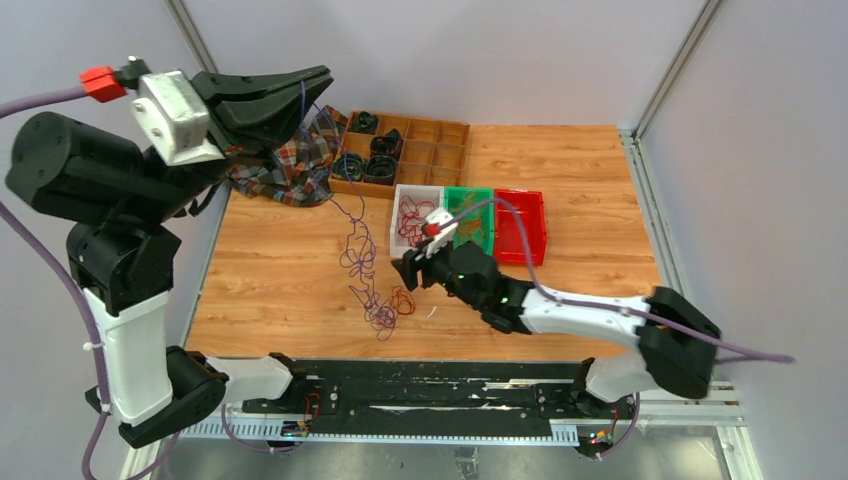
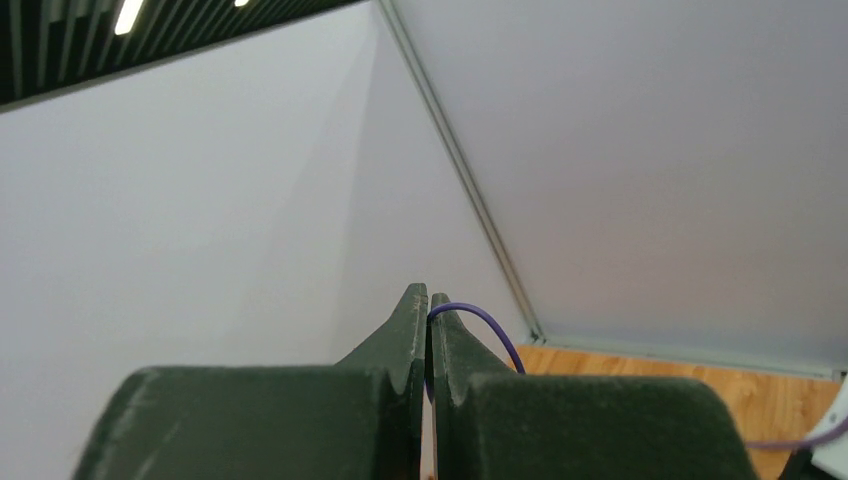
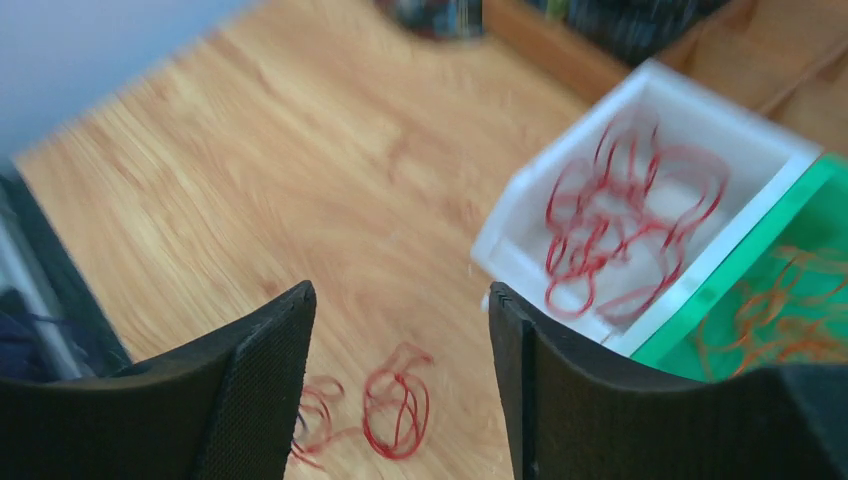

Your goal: Untangle the cables

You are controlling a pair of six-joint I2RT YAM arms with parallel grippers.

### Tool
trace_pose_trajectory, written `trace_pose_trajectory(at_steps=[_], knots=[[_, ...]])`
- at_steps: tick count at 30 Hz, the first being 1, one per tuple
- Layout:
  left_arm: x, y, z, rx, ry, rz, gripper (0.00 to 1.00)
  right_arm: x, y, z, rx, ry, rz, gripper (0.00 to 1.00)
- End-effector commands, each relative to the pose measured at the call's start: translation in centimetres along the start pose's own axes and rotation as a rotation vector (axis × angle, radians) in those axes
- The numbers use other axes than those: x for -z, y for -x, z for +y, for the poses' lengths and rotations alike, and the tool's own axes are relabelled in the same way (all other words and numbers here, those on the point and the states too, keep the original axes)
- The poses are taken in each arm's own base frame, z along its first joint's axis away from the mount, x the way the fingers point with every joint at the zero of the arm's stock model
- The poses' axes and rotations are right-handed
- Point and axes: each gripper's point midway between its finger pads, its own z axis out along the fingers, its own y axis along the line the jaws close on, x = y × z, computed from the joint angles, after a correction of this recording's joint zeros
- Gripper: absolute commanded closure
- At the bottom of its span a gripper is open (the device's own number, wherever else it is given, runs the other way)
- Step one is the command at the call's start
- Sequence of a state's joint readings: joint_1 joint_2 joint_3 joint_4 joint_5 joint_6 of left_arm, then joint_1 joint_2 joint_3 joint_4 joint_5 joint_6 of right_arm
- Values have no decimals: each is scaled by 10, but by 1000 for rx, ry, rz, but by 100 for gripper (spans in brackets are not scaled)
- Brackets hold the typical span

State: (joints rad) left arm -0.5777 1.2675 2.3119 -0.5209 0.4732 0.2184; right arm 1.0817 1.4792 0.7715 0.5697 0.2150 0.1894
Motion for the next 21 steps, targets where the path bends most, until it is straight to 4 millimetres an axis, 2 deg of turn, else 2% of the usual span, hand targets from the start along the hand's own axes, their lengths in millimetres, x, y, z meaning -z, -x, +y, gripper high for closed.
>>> trace_pose_trajectory(at_steps=[1, 3, 7, 11, 15, 21], knots=[[-1, -33, 7, -85, 27, 82, 100, 51, 116, -1, -29, 14, -274, 34], [-2, -42, 8, -97, 26, 105, 100, 70, 146, 11, -7, 85, -319, 32], [-4, -53, 9, -105, 28, 131, 100, 100, 189, 43, 51, 212, -412, 32], [-6, -58, 11, -114, 28, 146, 100, 116, 212, 81, 99, 378, -467, 36], [-6, -57, 11, -113, 26, 146, 100, 111, 224, 98, 97, 442, -464, 40], [-6, -47, 8, -105, 15, 120, 100, 80, 220, 89, 74, 344, -402, 41]])
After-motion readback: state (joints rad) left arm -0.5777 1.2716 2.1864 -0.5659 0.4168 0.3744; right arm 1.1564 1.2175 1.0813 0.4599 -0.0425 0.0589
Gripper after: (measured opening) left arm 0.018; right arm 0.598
